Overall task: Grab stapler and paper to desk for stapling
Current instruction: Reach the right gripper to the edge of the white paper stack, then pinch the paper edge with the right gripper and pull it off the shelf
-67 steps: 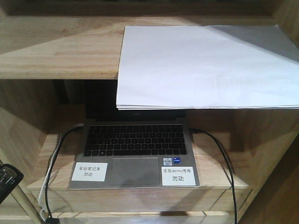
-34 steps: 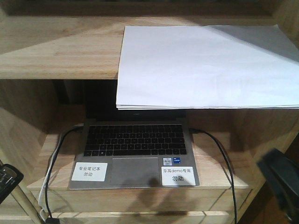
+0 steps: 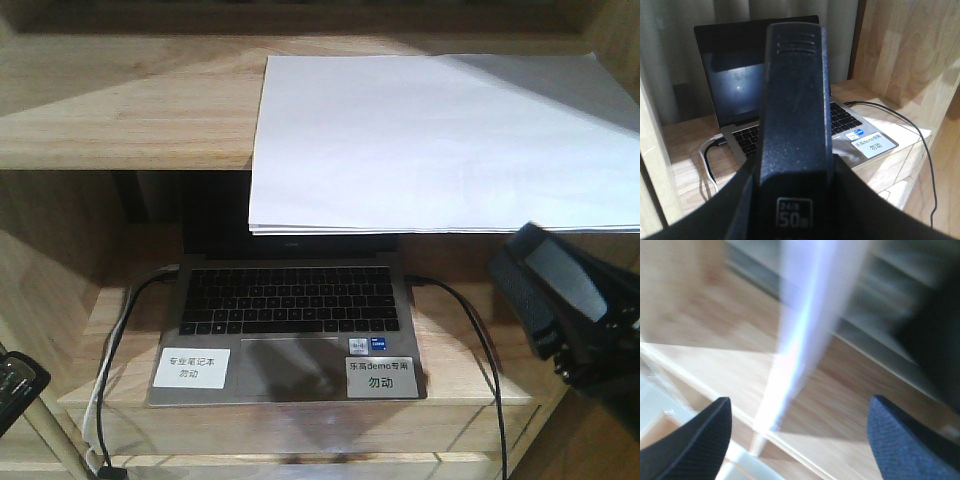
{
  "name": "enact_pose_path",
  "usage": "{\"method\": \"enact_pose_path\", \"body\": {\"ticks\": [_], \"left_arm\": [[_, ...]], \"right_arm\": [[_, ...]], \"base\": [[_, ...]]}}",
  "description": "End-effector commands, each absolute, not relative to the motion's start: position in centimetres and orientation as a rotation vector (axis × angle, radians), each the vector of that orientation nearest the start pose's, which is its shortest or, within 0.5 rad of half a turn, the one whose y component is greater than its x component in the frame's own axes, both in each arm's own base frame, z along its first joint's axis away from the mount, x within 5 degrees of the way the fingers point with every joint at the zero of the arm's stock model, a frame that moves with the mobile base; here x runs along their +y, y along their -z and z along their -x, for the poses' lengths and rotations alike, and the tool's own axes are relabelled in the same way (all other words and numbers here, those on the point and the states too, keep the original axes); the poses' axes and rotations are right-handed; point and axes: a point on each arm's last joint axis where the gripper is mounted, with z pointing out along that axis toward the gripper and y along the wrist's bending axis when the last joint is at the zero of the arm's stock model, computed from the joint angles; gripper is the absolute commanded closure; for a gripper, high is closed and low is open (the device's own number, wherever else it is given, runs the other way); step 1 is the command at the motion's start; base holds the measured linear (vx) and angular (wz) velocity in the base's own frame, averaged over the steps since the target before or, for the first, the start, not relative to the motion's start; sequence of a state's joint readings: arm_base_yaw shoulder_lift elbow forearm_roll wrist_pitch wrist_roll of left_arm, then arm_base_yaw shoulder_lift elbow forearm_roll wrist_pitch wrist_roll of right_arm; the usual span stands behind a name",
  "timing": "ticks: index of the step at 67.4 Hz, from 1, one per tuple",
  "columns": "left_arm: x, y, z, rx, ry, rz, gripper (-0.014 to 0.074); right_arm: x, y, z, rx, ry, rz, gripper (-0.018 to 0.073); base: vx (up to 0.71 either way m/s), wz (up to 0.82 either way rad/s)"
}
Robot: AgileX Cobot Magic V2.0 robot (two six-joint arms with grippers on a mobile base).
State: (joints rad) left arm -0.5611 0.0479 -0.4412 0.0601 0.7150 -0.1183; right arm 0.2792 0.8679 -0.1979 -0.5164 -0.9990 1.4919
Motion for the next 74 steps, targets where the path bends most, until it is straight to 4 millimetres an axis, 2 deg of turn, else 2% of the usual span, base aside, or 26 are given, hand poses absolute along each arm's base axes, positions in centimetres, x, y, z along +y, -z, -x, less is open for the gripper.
{"method": "enact_pose_path", "body": {"ticks": [1, 10, 31, 37, 43, 48, 62, 74], "left_arm": [[-0.9, -30.9, -1.9, 1.642, 0.453, -0.389, 0.0603], [-0.9, -30.9, -1.9, 1.642, 0.453, -0.389, 0.0603], [-0.9, -30.9, -1.9, 1.642, 0.453, -0.389, 0.0603], [-0.9, -30.9, -1.9, 1.642, 0.453, -0.389, 0.0603], [-0.9, -30.9, -1.9, 1.642, 0.453, -0.389, 0.0603], [-0.9, -30.9, -1.9, 1.642, 0.453, -0.389, 0.0603], [-0.9, -30.9, -1.9, 1.642, 0.453, -0.389, 0.0603], [-0.9, -30.9, -1.9, 1.642, 0.453, -0.389, 0.0603]], "right_arm": [[7.7, -29.1, -13.1, 1.287, -1.554, -0.168, 0.0019], [7.9, -29.7, -14.0, 1.284, -1.551, -0.181, 0.0019], [8.4, -30.1, -17.5, 1.294, -1.545, -0.275, 0.0022], [8.5, -30.3, -18.2, 1.281, -1.554, -0.282, 0.0048], [8.6, -30.4, -18.5, 1.279, -1.554, -0.290, 0.0117], [8.5, -30.4, -18.6, 1.276, -1.558, -0.314, 0.0219], [8.4, -30.5, -18.6, 1.262, -1.569, -0.329, 0.0576], [8.3, -30.9, -17.9, 1.222, -1.594, -0.289, 0.0571]], "base": [[0.00, 0.00], [0.00, 0.00], [0.00, 0.00], [0.00, 0.00], [0.00, 0.00], [0.00, 0.00], [0.00, 0.00], [0.00, 0.00]]}}
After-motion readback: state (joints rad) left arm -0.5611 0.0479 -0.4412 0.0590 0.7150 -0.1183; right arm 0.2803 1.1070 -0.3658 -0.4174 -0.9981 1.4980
